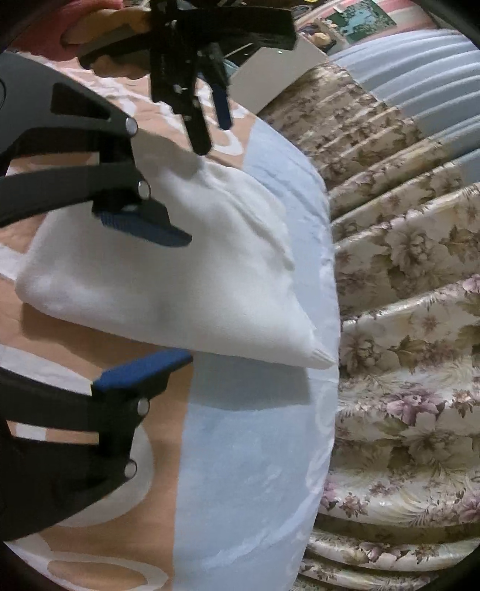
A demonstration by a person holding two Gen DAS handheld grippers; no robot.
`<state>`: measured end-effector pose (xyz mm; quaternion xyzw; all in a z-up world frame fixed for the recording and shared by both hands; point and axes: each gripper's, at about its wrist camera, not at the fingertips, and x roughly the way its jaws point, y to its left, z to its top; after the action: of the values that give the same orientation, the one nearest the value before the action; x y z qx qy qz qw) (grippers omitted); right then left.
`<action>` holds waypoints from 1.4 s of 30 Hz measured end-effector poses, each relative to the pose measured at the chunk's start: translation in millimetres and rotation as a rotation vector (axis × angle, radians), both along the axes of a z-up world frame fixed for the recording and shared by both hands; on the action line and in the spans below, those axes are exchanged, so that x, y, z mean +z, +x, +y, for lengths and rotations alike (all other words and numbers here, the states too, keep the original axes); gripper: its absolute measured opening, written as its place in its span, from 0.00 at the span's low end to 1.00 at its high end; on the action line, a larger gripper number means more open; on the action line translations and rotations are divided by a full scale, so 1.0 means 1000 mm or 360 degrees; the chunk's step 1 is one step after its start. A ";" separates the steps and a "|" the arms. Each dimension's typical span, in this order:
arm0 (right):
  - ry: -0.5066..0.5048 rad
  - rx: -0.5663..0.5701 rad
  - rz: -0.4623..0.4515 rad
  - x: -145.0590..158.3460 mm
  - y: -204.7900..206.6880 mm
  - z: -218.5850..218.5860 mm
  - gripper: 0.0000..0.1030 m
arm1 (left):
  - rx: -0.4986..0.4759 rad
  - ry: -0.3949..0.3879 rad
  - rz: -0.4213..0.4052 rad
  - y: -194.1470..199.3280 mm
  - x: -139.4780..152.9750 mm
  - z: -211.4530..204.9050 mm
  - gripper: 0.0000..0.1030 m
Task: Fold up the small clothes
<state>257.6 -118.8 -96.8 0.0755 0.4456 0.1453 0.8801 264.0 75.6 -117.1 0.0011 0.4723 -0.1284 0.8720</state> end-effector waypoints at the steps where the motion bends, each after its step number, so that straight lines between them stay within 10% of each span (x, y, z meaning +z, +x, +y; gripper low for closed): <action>1: 0.0000 -0.0006 0.0001 0.000 0.003 0.000 0.59 | 0.0003 0.0011 0.0015 0.003 -0.003 -0.001 0.90; 19: -0.0028 -0.0052 0.0029 -0.013 0.016 -0.008 0.60 | -0.0012 -0.0199 0.0179 0.021 -0.056 -0.003 0.90; 23: -0.0020 -0.0040 0.0039 -0.017 0.018 -0.004 0.60 | -0.0092 -0.0237 0.0174 0.016 -0.054 -0.013 0.62; 42: 0.0045 -0.0022 0.0081 -0.036 0.028 0.009 0.64 | -0.0249 -0.0015 0.0151 0.017 -0.044 -0.026 0.46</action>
<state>285.4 -110.0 -132.7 0.0945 0.4651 0.1435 0.8684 281.5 50.1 -160.8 0.0278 0.5111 -0.1981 0.8359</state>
